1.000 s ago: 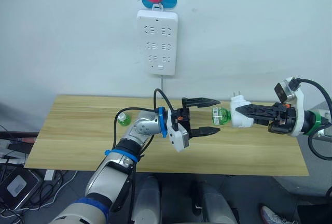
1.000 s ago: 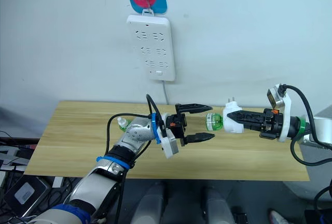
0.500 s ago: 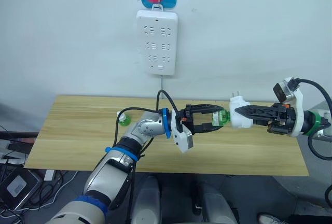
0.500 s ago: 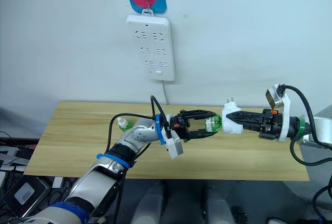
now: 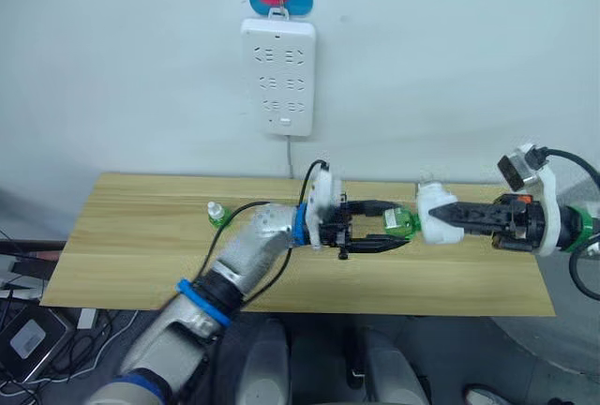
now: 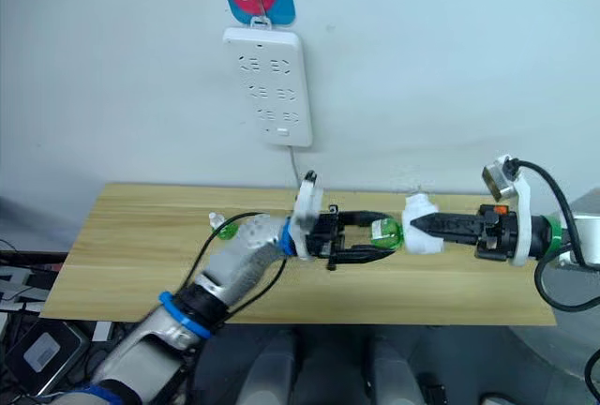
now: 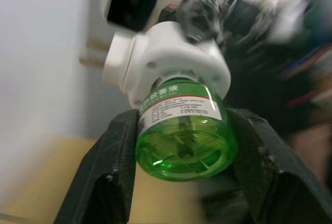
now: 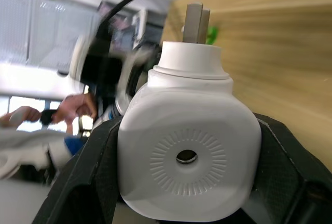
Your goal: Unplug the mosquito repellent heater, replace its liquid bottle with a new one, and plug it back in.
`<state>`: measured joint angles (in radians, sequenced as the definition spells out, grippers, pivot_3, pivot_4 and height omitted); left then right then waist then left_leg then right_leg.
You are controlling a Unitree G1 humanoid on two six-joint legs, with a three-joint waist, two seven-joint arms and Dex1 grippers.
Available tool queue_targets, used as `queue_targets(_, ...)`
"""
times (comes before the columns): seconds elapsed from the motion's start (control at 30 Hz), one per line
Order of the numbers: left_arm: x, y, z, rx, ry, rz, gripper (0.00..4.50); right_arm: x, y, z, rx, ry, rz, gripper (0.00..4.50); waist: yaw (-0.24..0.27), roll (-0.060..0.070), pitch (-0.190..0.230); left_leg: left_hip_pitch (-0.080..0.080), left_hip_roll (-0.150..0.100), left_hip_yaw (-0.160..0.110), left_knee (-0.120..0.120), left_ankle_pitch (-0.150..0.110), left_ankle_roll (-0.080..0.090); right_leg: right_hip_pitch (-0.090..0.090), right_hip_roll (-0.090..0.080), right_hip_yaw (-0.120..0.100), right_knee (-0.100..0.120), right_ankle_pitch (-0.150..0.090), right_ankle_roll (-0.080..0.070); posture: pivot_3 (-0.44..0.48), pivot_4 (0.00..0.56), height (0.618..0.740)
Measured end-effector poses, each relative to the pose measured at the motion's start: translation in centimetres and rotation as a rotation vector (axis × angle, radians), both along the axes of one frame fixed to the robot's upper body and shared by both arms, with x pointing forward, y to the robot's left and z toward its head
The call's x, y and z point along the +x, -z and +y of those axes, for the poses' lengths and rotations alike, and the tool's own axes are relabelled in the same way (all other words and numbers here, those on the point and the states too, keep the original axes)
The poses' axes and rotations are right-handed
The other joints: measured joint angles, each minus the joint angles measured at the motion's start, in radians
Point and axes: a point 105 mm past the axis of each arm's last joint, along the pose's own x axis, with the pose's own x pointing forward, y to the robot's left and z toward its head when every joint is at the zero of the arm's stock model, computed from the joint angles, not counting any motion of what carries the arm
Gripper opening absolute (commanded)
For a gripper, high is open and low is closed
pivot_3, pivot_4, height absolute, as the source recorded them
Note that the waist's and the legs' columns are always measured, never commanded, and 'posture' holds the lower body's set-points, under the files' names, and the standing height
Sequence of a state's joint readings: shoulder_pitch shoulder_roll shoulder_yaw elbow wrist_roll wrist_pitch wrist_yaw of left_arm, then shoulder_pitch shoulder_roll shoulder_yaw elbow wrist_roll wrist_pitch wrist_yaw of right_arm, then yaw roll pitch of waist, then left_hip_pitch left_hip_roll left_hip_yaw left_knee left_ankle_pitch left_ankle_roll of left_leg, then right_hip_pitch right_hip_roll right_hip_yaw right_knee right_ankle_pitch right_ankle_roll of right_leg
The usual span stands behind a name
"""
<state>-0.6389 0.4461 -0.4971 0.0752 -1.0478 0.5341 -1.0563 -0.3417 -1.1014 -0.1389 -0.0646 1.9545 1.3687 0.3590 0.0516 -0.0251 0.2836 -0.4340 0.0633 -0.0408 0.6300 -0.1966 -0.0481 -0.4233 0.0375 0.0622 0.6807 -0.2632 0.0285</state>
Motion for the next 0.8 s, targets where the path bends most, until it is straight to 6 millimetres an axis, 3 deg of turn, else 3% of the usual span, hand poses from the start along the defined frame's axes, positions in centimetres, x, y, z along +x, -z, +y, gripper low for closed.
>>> queue_targets(0.07,-0.6,0.0,0.6,0.038,0.074,0.247,2.27,-0.5,0.0,0.5,0.011,-0.029,-0.001,3.03,-0.009,0.001,0.001,0.000,0.000,0.000,0.000,0.000,0.001,0.000,0.000,0.000,0.000,-0.001,-0.001,0.193,0.276,0.740)
queue_targets(0.17,-0.7,0.2,1.3,0.083,0.147,0.485,2.27,-0.7,0.2,1.0,0.010,-0.043,-0.008,3.03,-0.023,0.000,0.001,0.000,-0.001,0.000,0.001,0.000,0.001,0.001,0.000,0.000,0.000,-0.001,-0.001,0.193,0.276,0.740)
queue_targets(0.3,0.0,0.9,3.5,0.098,0.111,0.648,2.27,0.1,0.4,-0.2,-0.027,0.038,0.003,3.03,-0.028,0.000,0.001,0.000,-0.001,0.001,0.001,0.000,0.001,0.001,0.000,0.001,-0.001,-0.001,-0.001,0.184,0.280,0.740)
queue_targets(0.67,-0.3,0.9,4.5,0.103,0.106,0.680,2.27,1.2,1.4,-2.0,-0.092,0.155,0.030,3.03,-0.026,0.000,0.002,0.000,-0.001,0.001,0.000,0.000,0.000,0.000,0.000,0.001,-0.001,-0.001,-0.002,0.191,0.277,0.740)
queue_targets(0.73,-0.4,1.3,5.0,0.124,0.088,0.666,2.27,2.6,2.4,-3.8,-0.182,0.263,0.021,3.03,-0.027,0.000,0.002,0.000,-0.001,0.001,0.000,0.000,0.000,0.000,0.000,0.001,-0.001,-0.001,-0.002,0.194,0.278,0.740)
queue_targets(0.8,-0.5,2.1,5.9,0.147,0.058,0.670,2.27,4.0,4.8,-6.5,-0.359,0.390,0.022,3.03,-0.027,0.000,0.001,0.000,-0.002,0.002,0.000,0.000,0.000,0.000,-0.001,0.002,-0.001,-0.001,-0.002,0.201,0.279,0.740)
